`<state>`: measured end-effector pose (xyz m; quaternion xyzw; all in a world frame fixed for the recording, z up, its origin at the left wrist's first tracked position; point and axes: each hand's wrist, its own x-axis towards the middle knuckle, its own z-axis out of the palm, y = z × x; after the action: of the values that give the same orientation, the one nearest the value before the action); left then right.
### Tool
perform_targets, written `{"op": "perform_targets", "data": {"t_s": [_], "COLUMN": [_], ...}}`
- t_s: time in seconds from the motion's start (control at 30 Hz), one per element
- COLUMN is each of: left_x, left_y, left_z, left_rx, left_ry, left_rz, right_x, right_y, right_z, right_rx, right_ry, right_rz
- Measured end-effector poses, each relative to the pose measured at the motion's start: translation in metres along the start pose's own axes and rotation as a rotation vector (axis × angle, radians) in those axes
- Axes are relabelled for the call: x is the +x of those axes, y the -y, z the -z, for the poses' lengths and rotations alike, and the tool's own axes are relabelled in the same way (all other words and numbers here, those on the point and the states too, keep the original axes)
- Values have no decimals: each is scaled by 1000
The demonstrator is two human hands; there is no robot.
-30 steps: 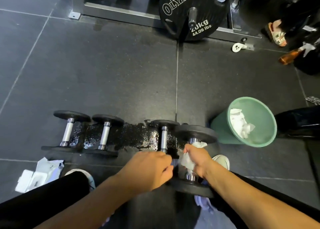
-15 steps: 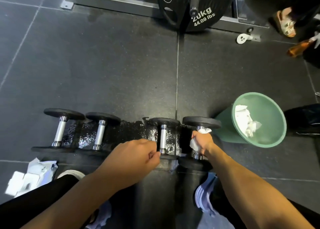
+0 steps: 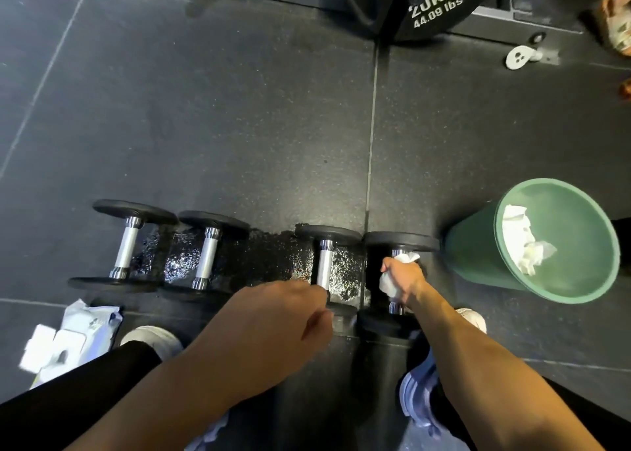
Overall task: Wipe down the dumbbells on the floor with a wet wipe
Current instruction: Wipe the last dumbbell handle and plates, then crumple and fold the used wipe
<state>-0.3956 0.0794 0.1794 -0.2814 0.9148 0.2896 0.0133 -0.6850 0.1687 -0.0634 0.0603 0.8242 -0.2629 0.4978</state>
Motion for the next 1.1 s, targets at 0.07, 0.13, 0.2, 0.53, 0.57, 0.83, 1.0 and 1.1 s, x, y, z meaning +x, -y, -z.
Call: {"op": "perform_targets", "data": {"t_s": [0.07, 0.13, 0.2, 0.53, 0.57, 0.83, 1.0, 1.1], "left_x": [-1, -2, -2, 1, 1, -2, 13, 18], "left_y": [-1, -2, -1, -8, -8, -9, -11, -33], "left_z": [1, 3, 6, 12, 14, 16, 19, 30], "left_rx": [-18, -17, -30, 23, 45, -40, -499, -847], "left_ry": [52, 100, 124, 237, 263, 250, 78, -10], "left_rz": [21, 46, 70, 109, 133, 293, 514, 511], "right_x": [1, 5, 10, 10, -5, -103, -198, -261], "right_y": [-3, -6, -7, -13, -5, 24, 49, 58], "right_z": [-10, -23, -32, -38, -36, -17, 3, 22], "right_rx": [-1, 14, 20, -237, -247, 121, 554, 548], "right_ry": [-11, -16, -6, 107, 89, 137, 486, 684], "right_rz": [-8, -14, 18, 249, 269, 214, 206, 244]}}
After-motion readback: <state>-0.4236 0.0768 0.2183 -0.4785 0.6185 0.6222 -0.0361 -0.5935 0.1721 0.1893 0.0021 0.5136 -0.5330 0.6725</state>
